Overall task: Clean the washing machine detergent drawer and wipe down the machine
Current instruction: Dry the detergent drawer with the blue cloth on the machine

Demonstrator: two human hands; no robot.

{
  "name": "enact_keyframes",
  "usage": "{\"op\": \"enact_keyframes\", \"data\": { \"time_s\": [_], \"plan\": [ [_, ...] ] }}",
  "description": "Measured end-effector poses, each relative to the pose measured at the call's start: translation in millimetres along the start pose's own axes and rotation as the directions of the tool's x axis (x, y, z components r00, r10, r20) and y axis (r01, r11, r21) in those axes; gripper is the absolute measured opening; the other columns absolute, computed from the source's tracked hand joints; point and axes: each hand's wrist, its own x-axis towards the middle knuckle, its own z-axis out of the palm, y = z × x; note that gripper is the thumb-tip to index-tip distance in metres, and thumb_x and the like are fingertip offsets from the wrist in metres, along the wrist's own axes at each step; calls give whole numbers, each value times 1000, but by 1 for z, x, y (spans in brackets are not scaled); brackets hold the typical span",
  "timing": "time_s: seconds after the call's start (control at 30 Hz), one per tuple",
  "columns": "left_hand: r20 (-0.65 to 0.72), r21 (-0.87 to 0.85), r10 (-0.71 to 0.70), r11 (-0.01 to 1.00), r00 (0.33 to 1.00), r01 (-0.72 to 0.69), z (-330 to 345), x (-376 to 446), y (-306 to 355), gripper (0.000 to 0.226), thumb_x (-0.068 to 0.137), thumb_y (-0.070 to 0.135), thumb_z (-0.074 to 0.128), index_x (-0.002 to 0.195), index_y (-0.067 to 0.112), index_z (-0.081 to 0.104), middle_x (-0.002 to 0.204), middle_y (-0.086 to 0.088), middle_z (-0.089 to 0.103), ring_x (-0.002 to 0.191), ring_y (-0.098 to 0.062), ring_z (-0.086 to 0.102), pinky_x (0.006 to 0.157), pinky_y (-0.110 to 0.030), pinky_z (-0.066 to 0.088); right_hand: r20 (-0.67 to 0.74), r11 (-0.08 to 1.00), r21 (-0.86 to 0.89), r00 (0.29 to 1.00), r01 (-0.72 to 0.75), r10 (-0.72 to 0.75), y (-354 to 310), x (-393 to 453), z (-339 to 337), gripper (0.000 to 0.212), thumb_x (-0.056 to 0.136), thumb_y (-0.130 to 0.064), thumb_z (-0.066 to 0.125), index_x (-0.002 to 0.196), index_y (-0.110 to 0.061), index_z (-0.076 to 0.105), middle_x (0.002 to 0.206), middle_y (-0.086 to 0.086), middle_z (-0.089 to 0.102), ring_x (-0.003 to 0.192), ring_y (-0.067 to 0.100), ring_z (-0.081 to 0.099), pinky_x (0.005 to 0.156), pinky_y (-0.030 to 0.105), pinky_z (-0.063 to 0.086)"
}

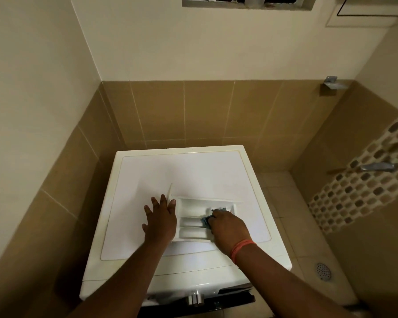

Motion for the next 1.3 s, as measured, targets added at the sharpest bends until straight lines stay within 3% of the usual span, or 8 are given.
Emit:
{"op": "enact_keyframes", "data": {
  "time_s": [0.1, 0.2, 0.3, 0.4, 0.57, 0.83, 1.17, 1.3],
  "plan": [
    [3, -7, 11, 1000, 1000, -11, 0, -1, 0, 61, 103, 50, 16, 157, 22, 12, 166, -6, 1, 152, -32, -1, 118, -62, 14, 67, 972, 236, 998, -11, -5, 3, 4, -5, 29, 88, -9, 51, 111, -18, 67, 116, 1, 59, 109, 21, 56, 86, 32, 49],
    [-11, 8, 15, 1000, 1000, -14, 0, -1, 0, 62, 103, 51, 16, 157, 22, 12, 166, -7, 2, 152, -33, -1, 116, -63, 16, -56, 812, 571, 980, -124, 189, 1, -3, -11, 18, 89, -7, 53, 93, -16, 68, 92, -9, 55, 89, 13, 56, 75, 26, 42],
    [-18, 16, 14, 1000, 1000, -14, 0, -1, 1, 61, 103, 50, 17, 157, 22, 12, 166, -7, 2, 151, -34, 0, 116, -63, 18, -276, 921, 377, 938, -96, 211, 7, -29, -10, 11, 85, -10, 61, 89, -20, 63, 87, -9, 57, 80, 13, 50, 64, 23, 37],
    [-27, 35, 26, 999, 999, -25, 1, -2, -1, 62, 103, 50, 17, 157, 22, 12, 165, -8, 3, 151, -35, 0, 115, -63, 21, -192, 994, 105, 981, -4, 24, 17, -61, -2, 35, 65, 0, 66, 92, -22, 68, 93, -7, 64, 76, 20, 55, 55, 24, 40],
    [-33, 19, 32, 999, 999, -31, 2, -1, -2, 62, 102, 51, 16, 157, 22, 13, 165, -9, 3, 151, -35, 0, 116, -62, 20, -74, 959, -26, 958, -281, 278, 54, -74, 3, 45, 65, 7, 53, 100, -15, 70, 104, 1, 63, 88, 25, 52, 64, 31, 49],
    [-21, -12, 17, 1000, 1000, -17, 2, 0, -3, 63, 102, 51, 17, 157, 22, 13, 166, -7, 3, 151, -34, -1, 118, -60, 15, -127, 978, 209, 992, -1, 28, -11, -39, 9, 53, 68, 9, 58, 113, -17, 68, 111, 5, 66, 96, 29, 56, 77, 29, 51],
    [-33, 8, 28, 1000, 999, -27, 0, -3, -2, 62, 102, 51, 17, 157, 22, 15, 165, -9, 5, 151, -36, 2, 117, -61, 19, 192, 953, 58, 940, -297, 282, 27, -31, -13, 31, 92, -13, 45, 116, -18, 64, 117, 6, 58, 109, 28, 50, 88, 31, 45],
    [-37, 21, 34, 999, 999, -33, 0, -3, -1, 62, 102, 51, 16, 157, 22, 14, 166, -7, 5, 151, -34, 2, 117, -61, 18, -76, 898, 161, 902, -410, 426, 52, -4, -29, 31, 87, -3, 48, 109, -16, 66, 107, 6, 62, 102, 31, 52, 80, 31, 42]
  ]
}}
